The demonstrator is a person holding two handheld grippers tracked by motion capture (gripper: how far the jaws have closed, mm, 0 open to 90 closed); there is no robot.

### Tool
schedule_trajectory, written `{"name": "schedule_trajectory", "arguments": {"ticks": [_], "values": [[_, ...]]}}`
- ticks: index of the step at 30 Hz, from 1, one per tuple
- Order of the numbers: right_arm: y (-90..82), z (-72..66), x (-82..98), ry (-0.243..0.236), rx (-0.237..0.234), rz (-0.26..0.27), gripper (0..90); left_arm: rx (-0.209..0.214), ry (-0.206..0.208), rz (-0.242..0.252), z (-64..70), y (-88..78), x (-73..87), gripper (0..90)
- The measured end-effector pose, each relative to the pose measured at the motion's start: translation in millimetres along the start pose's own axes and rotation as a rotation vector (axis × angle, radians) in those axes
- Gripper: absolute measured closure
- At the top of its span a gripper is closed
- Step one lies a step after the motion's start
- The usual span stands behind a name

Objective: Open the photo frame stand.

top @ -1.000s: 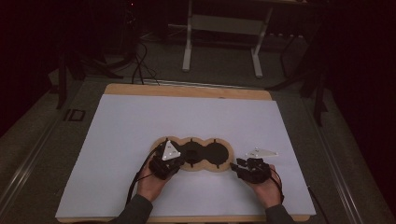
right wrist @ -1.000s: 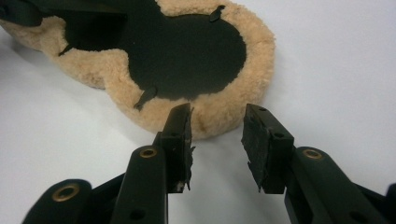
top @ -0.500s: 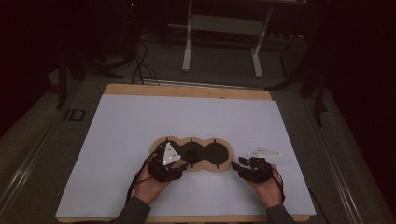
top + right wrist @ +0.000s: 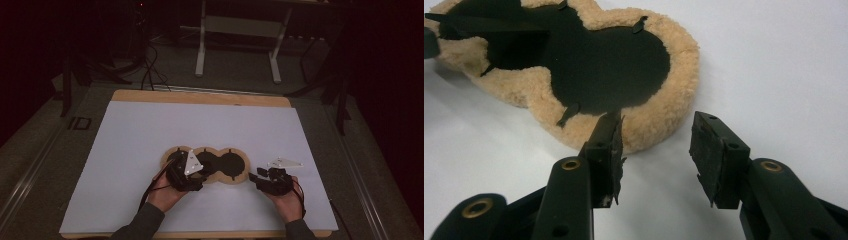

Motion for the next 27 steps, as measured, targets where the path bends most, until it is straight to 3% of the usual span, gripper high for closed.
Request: {"name": "schedule_trajectory", "arguments": {"ticks": [5, 10, 15, 19, 27], "values": [[0.4, 0.4, 0.5, 0.001, -0.005, -0.002, 55.0, -0.046, 0.048, -0.04, -2.7, 14.1, -4.0, 38.9], [0.9, 1.1, 1.1, 0.007, -0.006, -0.005, 54.8, -0.051, 0.081, -0.065, -1.6, 24.8, -3.8, 41.0], [1.2, 1.7, 1.3, 0.01, -0.005, -0.003, 54.7, -0.052, 0.088, -0.078, -1.2, 29.5, -2.7, 43.9], [1.8, 1.4, 2.0, 0.008, -0.005, -0.009, 54.6, -0.1, 0.109, -0.103, -5.2, 35.7, -1.4, 45.1], [1.9, 1.4, 2.1, 0.009, -0.005, -0.008, 54.5, -0.085, 0.115, -0.115, -2.8, 39.4, -1.0, 56.0]]}}
Point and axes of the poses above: each handheld gripper's, and its own axes: y roughly forward along the jaws, x roughly out of its underside, z roughly to its right, the point moved 9 cm from there along y, roughly forward along the jaws
